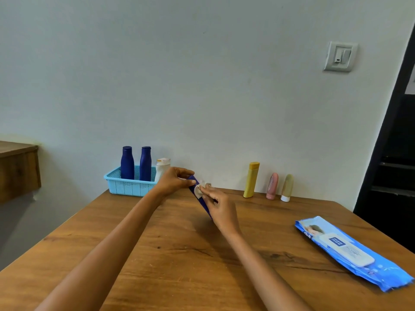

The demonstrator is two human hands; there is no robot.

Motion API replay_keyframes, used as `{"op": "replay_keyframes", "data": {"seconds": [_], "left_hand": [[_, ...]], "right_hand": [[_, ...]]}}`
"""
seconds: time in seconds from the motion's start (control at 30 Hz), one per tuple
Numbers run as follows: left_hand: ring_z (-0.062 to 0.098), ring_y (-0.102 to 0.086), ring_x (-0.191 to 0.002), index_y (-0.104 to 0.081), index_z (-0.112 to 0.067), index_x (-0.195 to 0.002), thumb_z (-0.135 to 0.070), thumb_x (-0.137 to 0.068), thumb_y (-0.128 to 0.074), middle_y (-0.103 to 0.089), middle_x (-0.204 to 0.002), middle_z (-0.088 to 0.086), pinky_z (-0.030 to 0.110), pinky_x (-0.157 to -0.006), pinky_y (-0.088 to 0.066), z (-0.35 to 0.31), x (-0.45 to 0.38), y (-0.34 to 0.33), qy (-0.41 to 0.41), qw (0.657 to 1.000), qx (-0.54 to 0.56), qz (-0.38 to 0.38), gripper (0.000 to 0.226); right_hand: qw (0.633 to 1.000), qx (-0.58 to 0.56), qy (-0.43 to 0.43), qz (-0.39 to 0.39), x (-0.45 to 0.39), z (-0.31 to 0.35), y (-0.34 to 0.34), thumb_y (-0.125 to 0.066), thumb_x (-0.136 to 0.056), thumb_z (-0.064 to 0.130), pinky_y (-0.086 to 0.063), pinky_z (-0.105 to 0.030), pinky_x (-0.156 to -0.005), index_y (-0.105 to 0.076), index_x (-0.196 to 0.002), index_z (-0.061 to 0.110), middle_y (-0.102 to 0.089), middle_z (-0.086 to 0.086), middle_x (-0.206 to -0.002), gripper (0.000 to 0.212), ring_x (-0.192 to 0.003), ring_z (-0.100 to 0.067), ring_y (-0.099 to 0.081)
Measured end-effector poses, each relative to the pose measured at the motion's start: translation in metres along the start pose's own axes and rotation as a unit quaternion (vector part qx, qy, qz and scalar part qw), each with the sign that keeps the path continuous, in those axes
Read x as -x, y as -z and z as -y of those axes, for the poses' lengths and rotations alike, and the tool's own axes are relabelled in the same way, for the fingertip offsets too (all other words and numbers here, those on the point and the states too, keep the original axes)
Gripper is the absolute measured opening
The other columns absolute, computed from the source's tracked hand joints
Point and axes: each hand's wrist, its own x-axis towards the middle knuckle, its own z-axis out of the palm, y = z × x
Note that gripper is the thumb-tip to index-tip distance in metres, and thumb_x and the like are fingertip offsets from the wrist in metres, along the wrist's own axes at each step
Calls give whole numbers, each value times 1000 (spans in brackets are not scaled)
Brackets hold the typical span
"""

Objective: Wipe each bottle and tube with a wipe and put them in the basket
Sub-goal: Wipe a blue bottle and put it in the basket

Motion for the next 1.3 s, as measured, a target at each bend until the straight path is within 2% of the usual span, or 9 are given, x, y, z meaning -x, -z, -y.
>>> {"op": "replay_keyframes", "data": {"seconds": [0.2,0.37,0.47,0.6,0.73,0.83,1.03,1.17,1.3], "left_hand": [[22,-62,-95,-64,-1,-111,-13,-81,-70,-65,-99,12,34,-89,-52,5,-3,4,63,992,67,-89,33],[24,-62,-93,-66,1,-102,-12,-81,-71,-63,-86,7,38,-88,-53,8,-2,11,107,980,115,-123,25],[19,-61,-86,-65,-3,-97,-12,-81,-71,-63,-83,5,28,-75,-55,4,-1,8,109,979,123,-117,19],[14,-61,-75,-65,-1,-94,-12,-81,-71,-63,-81,7,15,-49,-52,-7,1,0,109,974,157,-121,18],[16,-63,-74,-65,2,-95,-11,-82,-71,-65,-80,10,18,-50,-54,-17,2,-6,107,975,168,-96,19],[16,-63,-75,-65,1,-94,-11,-82,-71,-64,-82,9,19,-52,-55,-21,2,-4,99,973,183,-102,18],[27,-62,-96,-65,1,-104,-10,-81,-71,-61,-103,14,44,-84,-55,-13,0,12,90,968,163,-169,26],[26,-65,-88,-60,2,-114,-9,-83,-69,-62,-108,17,33,-69,-57,-11,1,24,91,968,170,-162,34],[22,-67,-86,-45,-11,-130,-7,-84,-66,-65,-104,16,24,-62,-57,-19,3,25,75,976,202,-44,51]], "right_hand": [[998,26,-56,28,6,-18,13,-64,-86,15,-50,-14,-78,-66,-115,18,-69,5,-111,29,-95,-1,-60],[989,62,-131,11,1,-28,23,-66,-86,22,-43,-8,-59,-74,-94,17,-72,6,-88,12,-71,0,-59],[992,-16,-104,-69,-6,-18,27,-67,-86,22,-45,-4,-61,-72,-101,17,-68,12,-93,17,-83,-1,-62],[997,-45,-10,-69,-17,8,22,-62,-89,23,-44,-4,-79,-70,-109,15,-64,10,-113,23,-101,6,-55],[997,13,29,-63,-21,28,8,-62,-89,31,-37,-2,-69,-70,-107,17,-69,4,-111,24,-91,4,-53],[997,29,14,-68,-19,28,5,-63,-89,25,-37,-3,-72,-71,-107,17,-69,3,-112,22,-97,-3,-60],[999,-7,-46,3,-6,7,11,-66,-86,25,-44,-9,-70,-70,-110,15,-71,3,-106,26,-96,-5,-62],[988,-7,-143,58,-7,-11,21,-67,-85,26,-39,-11,-61,-72,-104,17,-70,7,-96,21,-86,-5,-61],[977,-118,-168,-53,-23,-4,36,-66,-86,24,-44,-8,-67,-69,-107,18,-66,14,-89,22,-91,-7,-62]]}}
